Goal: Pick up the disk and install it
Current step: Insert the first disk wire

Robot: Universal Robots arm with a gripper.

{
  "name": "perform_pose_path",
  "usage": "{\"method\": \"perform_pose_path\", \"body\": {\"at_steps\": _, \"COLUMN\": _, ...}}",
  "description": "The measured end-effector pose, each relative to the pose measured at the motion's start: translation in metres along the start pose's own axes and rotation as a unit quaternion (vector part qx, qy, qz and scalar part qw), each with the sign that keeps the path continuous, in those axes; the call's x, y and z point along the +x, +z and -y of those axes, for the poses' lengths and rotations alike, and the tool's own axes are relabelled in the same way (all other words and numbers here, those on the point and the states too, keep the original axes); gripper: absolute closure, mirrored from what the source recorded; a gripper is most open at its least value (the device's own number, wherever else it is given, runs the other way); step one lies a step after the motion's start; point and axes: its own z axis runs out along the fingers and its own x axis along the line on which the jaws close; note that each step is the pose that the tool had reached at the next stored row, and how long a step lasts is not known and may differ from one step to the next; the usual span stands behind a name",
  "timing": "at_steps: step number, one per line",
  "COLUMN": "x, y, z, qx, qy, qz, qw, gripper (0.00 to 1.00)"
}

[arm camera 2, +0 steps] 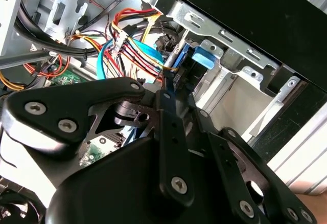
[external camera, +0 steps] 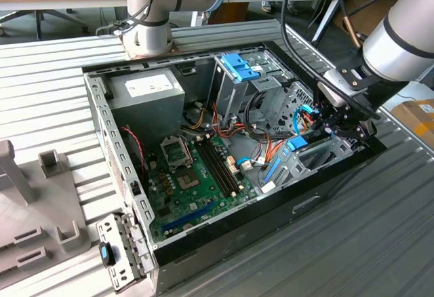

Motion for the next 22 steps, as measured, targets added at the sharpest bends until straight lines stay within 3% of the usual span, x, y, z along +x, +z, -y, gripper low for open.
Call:
{"method": "perform_pose_path", "body": {"at_steps": 1, "x": -0.0001, "y": -0.0006, "z": 0.0001, "qx": -0.0001, "qy": 0.000, "qz": -0.0007, "qw": 1.0000, "gripper": 0.76}}
{"method": "perform_pose_path", "body": {"at_steps": 6, "x": -0.0001, "y": -0.0005, "z": 0.0001, "qx": -0.0001, "qy": 0.000, "qz": -0.0007, "qw": 1.0000, "gripper": 0.76}}
{"method": "perform_pose_path", "body": {"at_steps": 11, "x": -0.0020, "y": -0.0108, "z": 0.0014, "qx": 0.0000, "qy": 0.000, "qz": -0.0006, "qw": 1.0000, "gripper": 0.76}}
{"method": "perform_pose_path", "body": {"at_steps": 17, "x": -0.0023, "y": -0.0096, "z": 0.0119, "qx": -0.0001, "qy": 0.000, "qz": -0.0006, "qw": 1.0000, "gripper": 0.76}}
{"method": "perform_pose_path", "body": {"at_steps": 20, "x": -0.0056, "y": -0.0091, "z": 0.0119, "qx": -0.0001, "qy": 0.000, "qz": -0.0007, "qw": 1.0000, "gripper": 0.76}}
{"method": "perform_pose_path", "body": {"at_steps": 22, "x": -0.0133, "y": -0.0090, "z": 0.0120, "qx": -0.0001, "qy": 0.000, "qz": -0.0011, "qw": 1.0000, "gripper": 0.76}}
